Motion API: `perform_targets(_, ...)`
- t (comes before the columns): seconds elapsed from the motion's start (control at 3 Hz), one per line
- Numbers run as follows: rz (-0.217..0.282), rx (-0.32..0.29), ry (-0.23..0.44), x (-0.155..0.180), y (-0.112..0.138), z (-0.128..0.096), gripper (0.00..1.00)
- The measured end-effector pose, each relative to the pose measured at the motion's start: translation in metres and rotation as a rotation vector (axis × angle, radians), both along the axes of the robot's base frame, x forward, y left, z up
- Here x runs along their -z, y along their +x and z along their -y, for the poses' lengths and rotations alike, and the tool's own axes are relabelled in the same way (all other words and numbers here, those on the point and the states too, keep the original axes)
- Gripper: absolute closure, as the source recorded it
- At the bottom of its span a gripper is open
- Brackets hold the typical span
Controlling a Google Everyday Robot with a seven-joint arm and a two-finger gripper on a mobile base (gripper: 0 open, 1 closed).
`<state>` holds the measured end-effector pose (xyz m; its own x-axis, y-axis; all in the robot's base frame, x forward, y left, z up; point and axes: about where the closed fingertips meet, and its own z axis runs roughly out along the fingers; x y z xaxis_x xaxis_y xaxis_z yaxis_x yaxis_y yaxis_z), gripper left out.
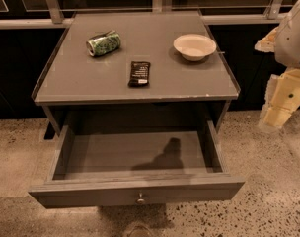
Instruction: Place rxbar chocolate into top drawer
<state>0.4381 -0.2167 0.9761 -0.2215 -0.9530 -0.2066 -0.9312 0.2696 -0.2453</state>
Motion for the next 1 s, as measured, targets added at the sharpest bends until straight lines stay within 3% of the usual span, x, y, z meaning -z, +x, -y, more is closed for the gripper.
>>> perform_targets(0.33,0.0,0.0,0.0,0.0,0.0,0.0,0.0)
perform_targets(0.67,-0.011,0.001,0.072,0.015,0.03,0.002,0.0)
perform_targets(1.0,-0.037,-0.005,0.189,0.048,0.102,-0.015,0.0)
